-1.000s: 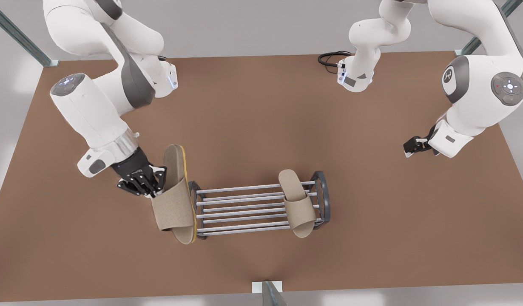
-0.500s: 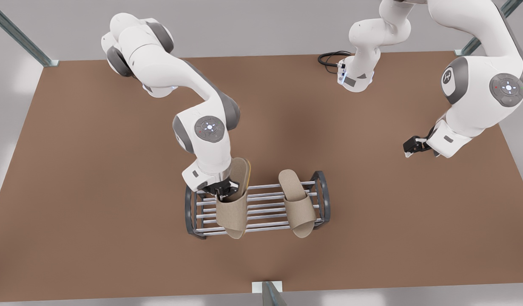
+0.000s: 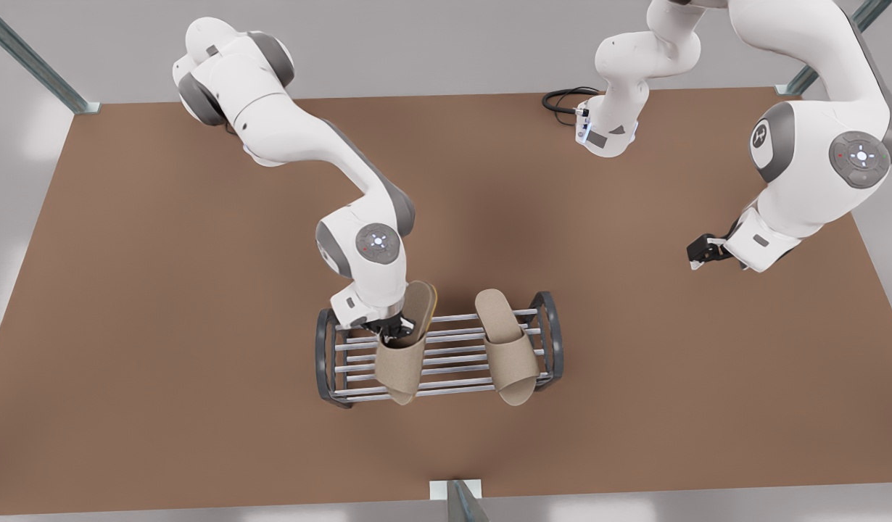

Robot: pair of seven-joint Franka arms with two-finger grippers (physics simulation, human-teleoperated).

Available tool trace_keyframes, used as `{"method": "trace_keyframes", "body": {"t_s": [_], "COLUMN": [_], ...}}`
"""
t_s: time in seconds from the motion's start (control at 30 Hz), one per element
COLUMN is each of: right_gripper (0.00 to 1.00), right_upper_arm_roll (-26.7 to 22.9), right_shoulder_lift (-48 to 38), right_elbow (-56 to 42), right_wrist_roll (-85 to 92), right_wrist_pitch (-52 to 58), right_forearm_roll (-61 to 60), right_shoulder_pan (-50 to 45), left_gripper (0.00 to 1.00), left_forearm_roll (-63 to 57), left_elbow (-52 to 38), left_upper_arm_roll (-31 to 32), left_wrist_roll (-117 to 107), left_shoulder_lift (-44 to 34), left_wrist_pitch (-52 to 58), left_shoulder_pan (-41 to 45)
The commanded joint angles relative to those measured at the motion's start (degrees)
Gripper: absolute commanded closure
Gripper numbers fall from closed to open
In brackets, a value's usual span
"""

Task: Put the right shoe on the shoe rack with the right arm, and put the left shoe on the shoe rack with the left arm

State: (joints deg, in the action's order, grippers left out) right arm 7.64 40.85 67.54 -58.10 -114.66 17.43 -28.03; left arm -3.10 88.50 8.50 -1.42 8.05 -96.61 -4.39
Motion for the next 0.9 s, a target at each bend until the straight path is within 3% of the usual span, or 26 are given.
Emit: {"method": "trace_keyframes", "body": {"t_s": [0.0, 0.1, 0.13, 0.63, 0.7, 0.77, 0.87], "right_gripper": [0.79, 0.79, 0.00, 0.00, 0.00, 0.00, 0.00], "right_upper_arm_roll": [0.0, 0.0, 0.0, 0.9, 5.4, 15.6, 20.9], "right_shoulder_lift": [0.0, 0.1, 0.0, -1.1, -8.4, -13.3, -14.0], "right_elbow": [0.3, 0.3, 0.3, 0.5, 5.8, 6.6, 6.2], "right_wrist_roll": [-9.5, -9.5, -9.6, -9.6, -11.2, -18.1, -21.6], "right_wrist_pitch": [-4.5, -4.5, -4.4, -3.2, 2.2, 9.8, 12.2], "right_forearm_roll": [0.9, 1.0, 1.0, 0.9, 0.7, 0.8, 0.8], "right_shoulder_pan": [0.1, 0.0, 0.1, -0.1, -0.8, -0.8, -0.8], "left_gripper": [0.00, 0.00, 0.00, 0.00, 0.00, 0.00, 0.00], "left_forearm_roll": [-0.1, -0.1, -0.1, -0.2, -0.1, -0.1, -0.1], "left_elbow": [0.0, 0.0, 0.0, 0.0, 0.0, 0.0, 0.0], "left_upper_arm_roll": [0.0, 0.0, 0.0, 0.0, 0.0, 0.0, 0.0], "left_wrist_roll": [0.9, 0.9, 0.9, 0.9, 0.9, 0.9, 0.9], "left_shoulder_lift": [0.0, -0.1, -0.1, -0.1, -0.1, -0.2, 0.0], "left_wrist_pitch": [0.0, 0.0, 0.0, 0.1, 0.1, 0.1, 0.1], "left_shoulder_pan": [0.0, 0.0, 0.0, 0.0, 0.0, 0.0, 0.0]}}
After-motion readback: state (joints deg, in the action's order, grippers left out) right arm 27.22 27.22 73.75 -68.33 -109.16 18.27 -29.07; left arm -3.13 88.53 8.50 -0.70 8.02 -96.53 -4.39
